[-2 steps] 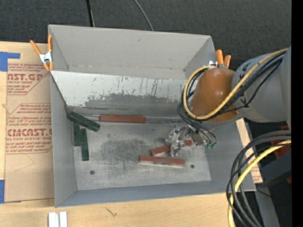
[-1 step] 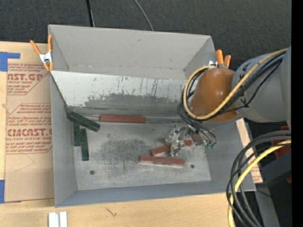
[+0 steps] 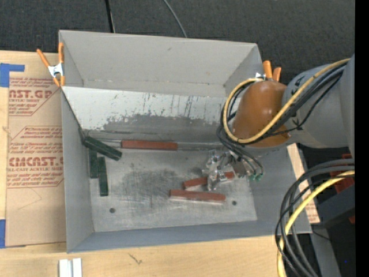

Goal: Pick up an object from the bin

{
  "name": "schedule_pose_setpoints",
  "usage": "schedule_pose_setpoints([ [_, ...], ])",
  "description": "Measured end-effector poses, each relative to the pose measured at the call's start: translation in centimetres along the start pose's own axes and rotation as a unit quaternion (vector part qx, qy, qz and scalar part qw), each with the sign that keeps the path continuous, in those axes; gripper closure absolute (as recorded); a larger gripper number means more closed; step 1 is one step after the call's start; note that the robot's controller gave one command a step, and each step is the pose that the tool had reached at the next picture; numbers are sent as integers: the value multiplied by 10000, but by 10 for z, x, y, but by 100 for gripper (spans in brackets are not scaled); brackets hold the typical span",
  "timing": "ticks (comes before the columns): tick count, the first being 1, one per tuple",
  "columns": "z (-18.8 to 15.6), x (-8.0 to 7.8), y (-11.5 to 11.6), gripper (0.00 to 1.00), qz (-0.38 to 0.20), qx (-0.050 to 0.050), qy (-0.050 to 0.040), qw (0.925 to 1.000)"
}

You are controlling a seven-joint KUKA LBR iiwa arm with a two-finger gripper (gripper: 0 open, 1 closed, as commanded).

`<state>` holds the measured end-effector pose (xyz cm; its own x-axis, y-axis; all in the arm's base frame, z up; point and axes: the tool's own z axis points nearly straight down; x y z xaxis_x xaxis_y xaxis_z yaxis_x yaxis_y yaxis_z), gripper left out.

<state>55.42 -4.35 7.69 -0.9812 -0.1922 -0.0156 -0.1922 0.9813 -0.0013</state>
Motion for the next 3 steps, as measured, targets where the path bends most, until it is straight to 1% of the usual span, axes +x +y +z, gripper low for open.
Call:
schedule_pose_setpoints([
  [1,-192,-5,-17,100,-173,-11,78,9998],
  [2,-208,-7,-19,0,-216,7,26,9998],
  [3,-203,-6,-19,100,-213,-9,61,9998],
])
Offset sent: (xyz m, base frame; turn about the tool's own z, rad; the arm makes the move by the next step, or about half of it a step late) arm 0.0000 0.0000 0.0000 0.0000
